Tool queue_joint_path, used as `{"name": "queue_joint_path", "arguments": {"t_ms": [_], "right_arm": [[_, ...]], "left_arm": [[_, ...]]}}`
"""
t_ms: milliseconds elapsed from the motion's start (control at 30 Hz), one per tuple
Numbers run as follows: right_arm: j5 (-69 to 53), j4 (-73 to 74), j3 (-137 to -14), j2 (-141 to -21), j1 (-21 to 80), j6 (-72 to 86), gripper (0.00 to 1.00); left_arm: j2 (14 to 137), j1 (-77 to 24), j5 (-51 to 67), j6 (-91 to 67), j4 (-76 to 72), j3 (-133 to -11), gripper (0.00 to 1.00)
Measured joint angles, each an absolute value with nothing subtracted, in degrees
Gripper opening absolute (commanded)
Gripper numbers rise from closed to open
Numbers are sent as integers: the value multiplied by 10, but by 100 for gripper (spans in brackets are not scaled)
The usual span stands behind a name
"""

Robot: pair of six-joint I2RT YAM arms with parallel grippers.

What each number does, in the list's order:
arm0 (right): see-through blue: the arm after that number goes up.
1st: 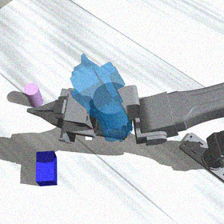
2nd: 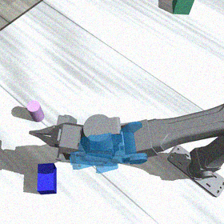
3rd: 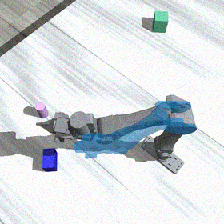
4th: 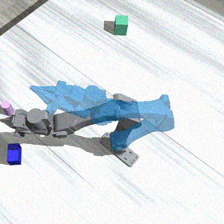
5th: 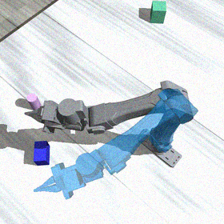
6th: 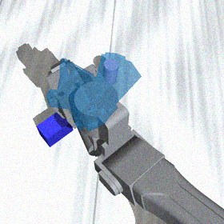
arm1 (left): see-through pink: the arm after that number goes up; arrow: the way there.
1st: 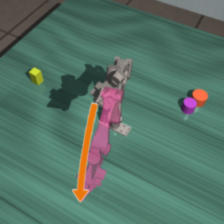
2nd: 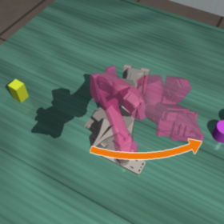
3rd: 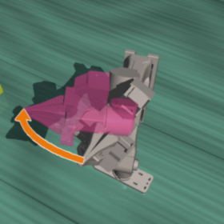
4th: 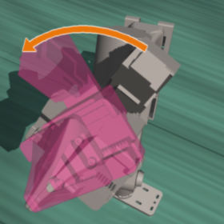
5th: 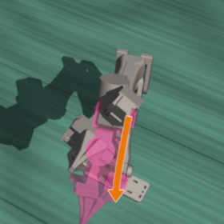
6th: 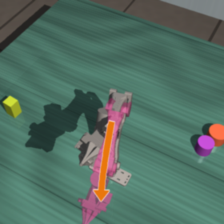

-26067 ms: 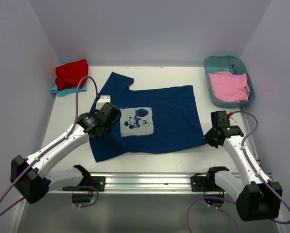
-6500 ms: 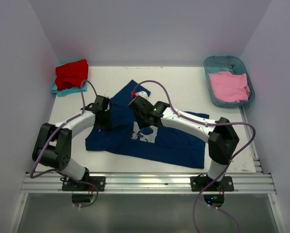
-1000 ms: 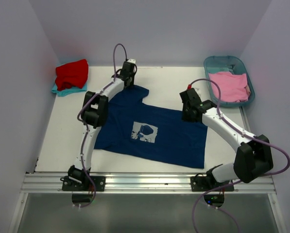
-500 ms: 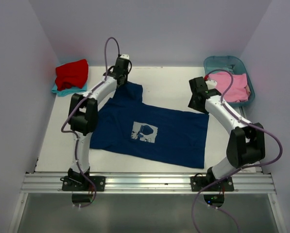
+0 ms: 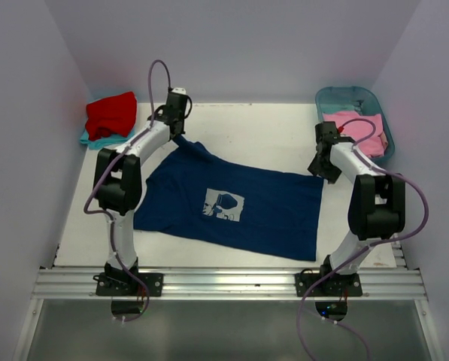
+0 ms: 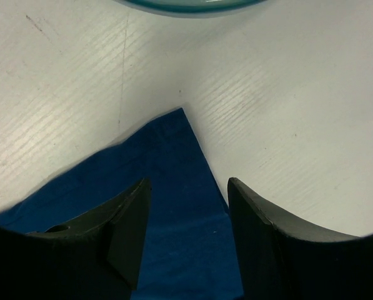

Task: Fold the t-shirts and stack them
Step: Grap the side of the flattened tshirt furthest away from the robot with both arms

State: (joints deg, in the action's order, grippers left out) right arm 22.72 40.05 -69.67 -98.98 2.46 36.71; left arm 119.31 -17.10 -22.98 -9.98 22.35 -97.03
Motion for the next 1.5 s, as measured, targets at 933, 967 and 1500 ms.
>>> {"name": "queue_joint_path", "arguments": {"t_ms": [933, 967, 1500], "right_arm": [[108, 298, -748, -1094, 11, 346, 50], [99, 290, -749, -1094, 11, 344, 50], [85, 283, -765, -1095, 11, 336, 41]], "left_arm": [[1118, -124, -237, -103, 225, -919, 0], [1118, -124, -235, -104, 225, -919, 0], [1118, -124, -227, -109, 234, -919, 0]]}}
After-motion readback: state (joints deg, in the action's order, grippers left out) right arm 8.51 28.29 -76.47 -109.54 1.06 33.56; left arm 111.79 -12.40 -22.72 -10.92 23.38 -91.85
